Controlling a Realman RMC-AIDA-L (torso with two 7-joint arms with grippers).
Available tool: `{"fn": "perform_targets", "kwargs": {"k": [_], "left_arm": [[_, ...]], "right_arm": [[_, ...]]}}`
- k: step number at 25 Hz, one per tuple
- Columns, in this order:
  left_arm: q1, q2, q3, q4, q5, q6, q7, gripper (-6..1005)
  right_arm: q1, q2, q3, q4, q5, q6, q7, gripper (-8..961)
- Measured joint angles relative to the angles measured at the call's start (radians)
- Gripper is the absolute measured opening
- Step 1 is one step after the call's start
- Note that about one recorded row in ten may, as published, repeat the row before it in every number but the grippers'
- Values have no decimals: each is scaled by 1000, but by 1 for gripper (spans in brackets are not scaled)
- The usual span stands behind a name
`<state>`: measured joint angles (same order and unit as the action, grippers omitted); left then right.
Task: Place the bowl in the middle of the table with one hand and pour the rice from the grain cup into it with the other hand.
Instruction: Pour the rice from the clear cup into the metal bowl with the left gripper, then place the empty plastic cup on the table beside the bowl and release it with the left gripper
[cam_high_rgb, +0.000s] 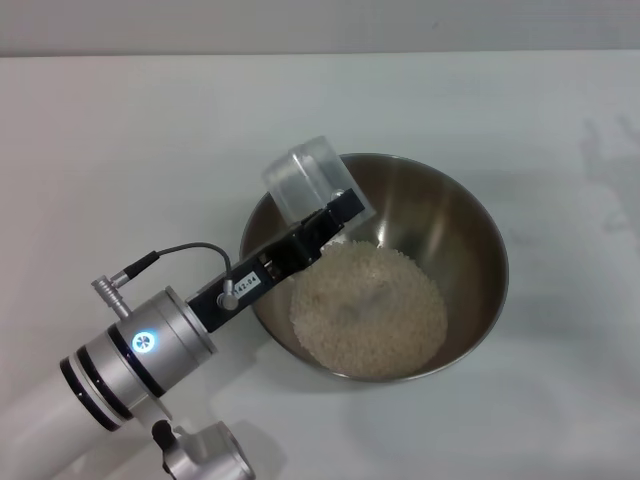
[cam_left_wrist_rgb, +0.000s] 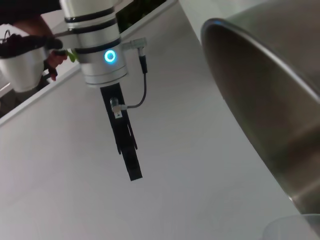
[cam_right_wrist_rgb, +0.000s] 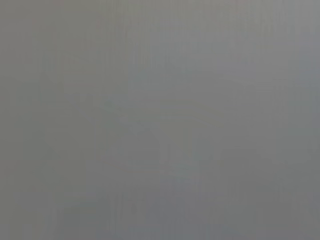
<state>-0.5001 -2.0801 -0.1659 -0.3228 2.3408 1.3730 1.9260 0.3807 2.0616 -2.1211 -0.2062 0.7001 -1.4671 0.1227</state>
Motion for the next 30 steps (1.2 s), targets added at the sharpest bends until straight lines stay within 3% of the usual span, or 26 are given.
{"fn": "perform_targets", "kwargs": {"k": [16, 17, 18, 21, 25, 26, 27, 29, 30], "left_arm": [[12, 0, -24, -32, 18, 9, -22, 49], [14, 0, -79, -67, 17, 21, -158, 50], [14, 0, -79, -67, 17, 21, -158, 50], [31, 0, -171, -113, 16, 26, -402, 51], [52, 0, -240, -139, 15, 26, -583, 53], [61, 0, -263, -147, 15, 26, -663, 53], [89, 0, -324, -158, 15, 27, -871, 53], [95, 0, -342, -159, 15, 26, -925, 54], [110, 0, -383, -158, 12, 15, -1063, 55]], "right_arm": [[13, 0, -5, -1, -1, 10, 6, 426], [15, 0, -5, -1, -1, 10, 8, 426], [15, 0, -5, -1, -1, 10, 8, 426], [17, 0, -5, -3, -1, 10, 11, 426], [22, 0, -5, -10, -1, 10, 16, 426], [24, 0, -5, -10, -1, 10, 19, 426], [28, 0, -5, -8, -1, 10, 28, 426], [31, 1, -5, -7, -1, 11, 36, 426], [33, 1, -4, -6, -1, 11, 43, 426]]}}
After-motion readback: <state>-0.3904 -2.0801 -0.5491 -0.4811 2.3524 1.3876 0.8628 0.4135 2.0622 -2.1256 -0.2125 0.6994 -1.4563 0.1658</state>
